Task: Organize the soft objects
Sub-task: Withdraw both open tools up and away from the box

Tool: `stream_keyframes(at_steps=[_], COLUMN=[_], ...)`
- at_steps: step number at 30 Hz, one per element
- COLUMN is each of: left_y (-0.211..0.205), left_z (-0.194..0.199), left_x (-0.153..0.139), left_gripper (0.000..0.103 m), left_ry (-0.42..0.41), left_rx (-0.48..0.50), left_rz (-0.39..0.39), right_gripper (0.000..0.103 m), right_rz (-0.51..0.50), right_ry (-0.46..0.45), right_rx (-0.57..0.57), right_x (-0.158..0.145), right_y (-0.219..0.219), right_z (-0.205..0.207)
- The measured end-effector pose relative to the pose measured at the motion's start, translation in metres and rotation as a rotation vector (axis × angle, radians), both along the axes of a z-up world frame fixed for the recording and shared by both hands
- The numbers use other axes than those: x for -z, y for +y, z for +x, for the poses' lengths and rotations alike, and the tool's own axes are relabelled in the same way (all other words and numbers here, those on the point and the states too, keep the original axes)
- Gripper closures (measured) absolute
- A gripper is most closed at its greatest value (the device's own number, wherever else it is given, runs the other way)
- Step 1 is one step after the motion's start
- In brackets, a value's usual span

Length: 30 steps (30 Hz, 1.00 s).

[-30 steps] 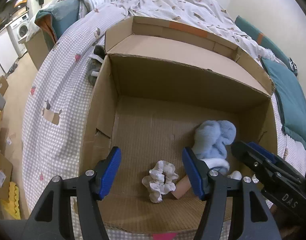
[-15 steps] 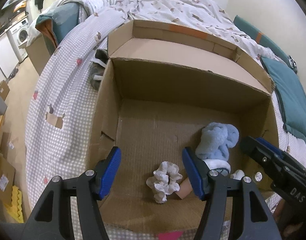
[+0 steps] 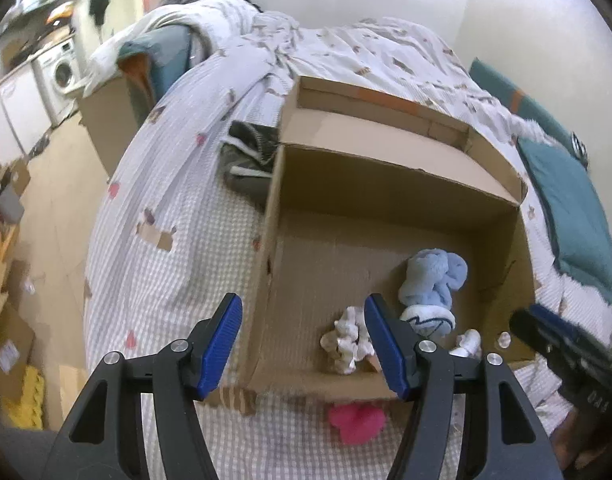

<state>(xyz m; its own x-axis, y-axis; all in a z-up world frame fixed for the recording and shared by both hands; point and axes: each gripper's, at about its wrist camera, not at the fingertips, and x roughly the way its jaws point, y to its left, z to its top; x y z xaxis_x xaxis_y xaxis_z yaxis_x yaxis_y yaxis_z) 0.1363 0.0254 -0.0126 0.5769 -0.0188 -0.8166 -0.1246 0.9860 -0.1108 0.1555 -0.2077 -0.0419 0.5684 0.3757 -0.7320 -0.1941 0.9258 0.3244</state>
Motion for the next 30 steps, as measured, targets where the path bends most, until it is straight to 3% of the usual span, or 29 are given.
stream_keyframes(at_steps=[10,15,22,25,30], left_y=[0.015,0.033,0.047,0.042,-0.004], left_z=[-0.039,-0.055,-0.059,-0.059,-0.056], left_x=[-0.005,-0.003,0.007,0.013,0.047], left_gripper=[0.042,0.042,0.042,0.042,0.042], left_ry=[0.007,0.014,0.04,0.059,0.196], left_rx=[-0.05,-0.103,-0.124,-0.098,0.054], left_rz=[0.006,0.015,0.0,-0.019,0.025], right_gripper=[0.036,0.036,0.036,0.036,0.036], right_rz=[0.006,0.026,0.021,0.026,-0.051], right_ry=[0.024,0.099,0.131,0.15,0.192], right_rx=[0.045,0.093,0.124,0.139,0.144], right_x=[-0.002,0.017,0.026,0.029,0.041], right_y=[-0.02,-0.035,-0.052,-0.053,-0.041], right_z=[-0.04,-0.053,-0.058,-0.056,-0.049])
